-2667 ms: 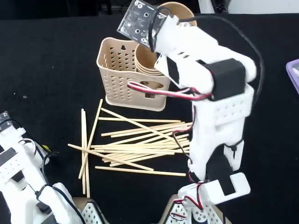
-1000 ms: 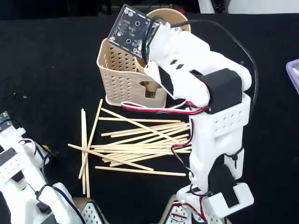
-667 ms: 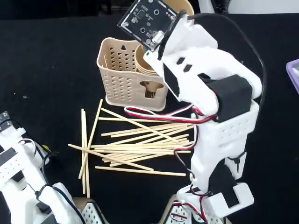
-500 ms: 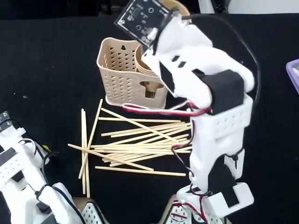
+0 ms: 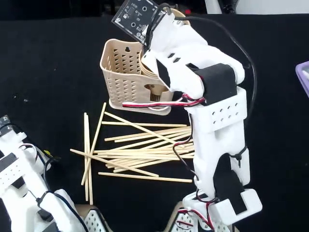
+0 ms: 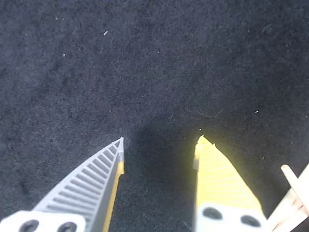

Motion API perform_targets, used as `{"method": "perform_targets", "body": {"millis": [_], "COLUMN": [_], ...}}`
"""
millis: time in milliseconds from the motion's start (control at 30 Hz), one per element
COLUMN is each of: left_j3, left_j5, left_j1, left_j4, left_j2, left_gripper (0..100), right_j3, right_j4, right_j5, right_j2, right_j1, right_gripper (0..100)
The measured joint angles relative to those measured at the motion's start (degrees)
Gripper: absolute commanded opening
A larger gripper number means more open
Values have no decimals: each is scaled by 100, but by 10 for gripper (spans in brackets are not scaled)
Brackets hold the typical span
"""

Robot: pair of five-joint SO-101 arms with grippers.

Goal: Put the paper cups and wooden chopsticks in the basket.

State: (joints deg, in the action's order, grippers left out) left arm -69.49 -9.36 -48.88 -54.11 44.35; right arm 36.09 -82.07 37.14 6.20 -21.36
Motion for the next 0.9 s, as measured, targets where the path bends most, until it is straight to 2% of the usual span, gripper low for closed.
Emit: {"method": "perform_targets", "body": {"millis": [67,267,567,733,900], "left_j3": [0,0,0,0,0], "left_j5": [0,0,0,0,0], "left_j1": [0,0,0,0,0], "left_j4": [0,0,0,0,0], "left_j2": [0,0,0,0,0], "left_gripper": [234,234,234,234,234], "right_j3": [0,0,185,1275,2207], "right_j4": [9,9,18,-527,-1363], "right_j5": [-26,-615,-826,-826,-826], "right_j2": [0,0,0,0,0], "right_j1": [0,0,0,97,554], "right_gripper": [22,181,173,5,63]}}
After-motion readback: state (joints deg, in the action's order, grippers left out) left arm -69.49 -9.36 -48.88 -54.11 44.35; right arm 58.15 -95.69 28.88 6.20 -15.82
